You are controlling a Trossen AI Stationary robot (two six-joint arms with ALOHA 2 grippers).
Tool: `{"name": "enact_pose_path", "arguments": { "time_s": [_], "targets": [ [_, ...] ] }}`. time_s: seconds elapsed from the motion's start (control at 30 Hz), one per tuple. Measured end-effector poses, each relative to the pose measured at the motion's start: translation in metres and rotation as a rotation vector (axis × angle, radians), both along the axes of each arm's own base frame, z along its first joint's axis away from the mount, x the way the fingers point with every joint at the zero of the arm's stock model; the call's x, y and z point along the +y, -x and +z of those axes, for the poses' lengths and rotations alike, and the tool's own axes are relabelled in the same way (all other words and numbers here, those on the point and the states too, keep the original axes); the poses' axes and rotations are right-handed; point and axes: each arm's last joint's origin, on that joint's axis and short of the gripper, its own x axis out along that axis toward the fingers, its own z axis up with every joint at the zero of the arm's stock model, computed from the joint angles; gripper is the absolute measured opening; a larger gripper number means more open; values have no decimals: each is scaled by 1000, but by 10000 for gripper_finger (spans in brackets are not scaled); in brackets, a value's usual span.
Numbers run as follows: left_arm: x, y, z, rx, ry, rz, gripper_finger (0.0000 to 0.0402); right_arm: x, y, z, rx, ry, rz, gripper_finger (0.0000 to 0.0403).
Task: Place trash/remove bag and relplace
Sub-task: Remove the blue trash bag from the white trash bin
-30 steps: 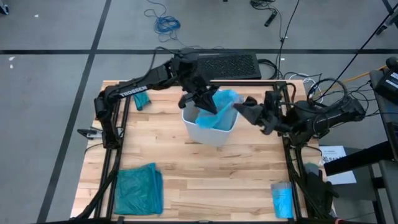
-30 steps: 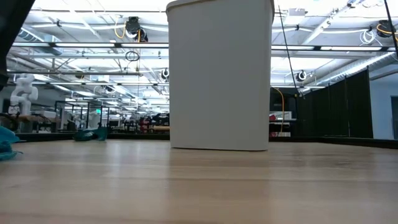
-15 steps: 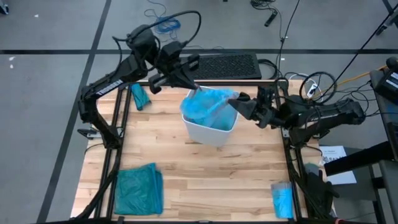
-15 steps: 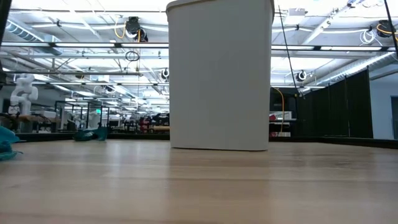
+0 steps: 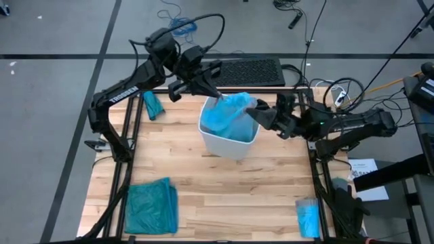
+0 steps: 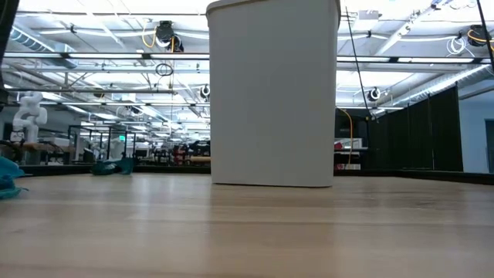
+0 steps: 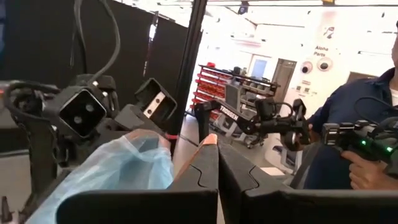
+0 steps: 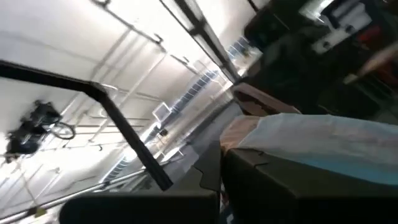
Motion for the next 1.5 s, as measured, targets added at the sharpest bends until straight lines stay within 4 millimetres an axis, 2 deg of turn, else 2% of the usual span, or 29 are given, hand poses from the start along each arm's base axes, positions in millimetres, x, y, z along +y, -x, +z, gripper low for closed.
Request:
{"name": "enact_pose_path", "arguments": {
  "time_s": [0.13, 0.37, 0.5, 0.87, 1.1, 1.5],
  "targets": [
    [0, -4, -4, 14, 7, -5, 0, 0, -12, -8, 17, -4, 15, 0],
    [-4, -13, -11, 52, 21, -32, 0, 0, -15, -10, 11, -7, 30, 0],
    [-7, -19, -15, 68, 26, -43, 0, 1, -13, -8, -1, -6, 37, 0],
    [-7, -18, -15, 62, 20, -41, 0, 0, -14, -9, 10, -10, 30, 0],
    [-7, -23, -27, 104, 1, 56, 0, 0, -14, -9, 9, -2, 26, 0],
    [-12, -25, -31, 110, -26, 61, 0, 0, -14, -9, 11, 3, 23, 0]
  ]
}}
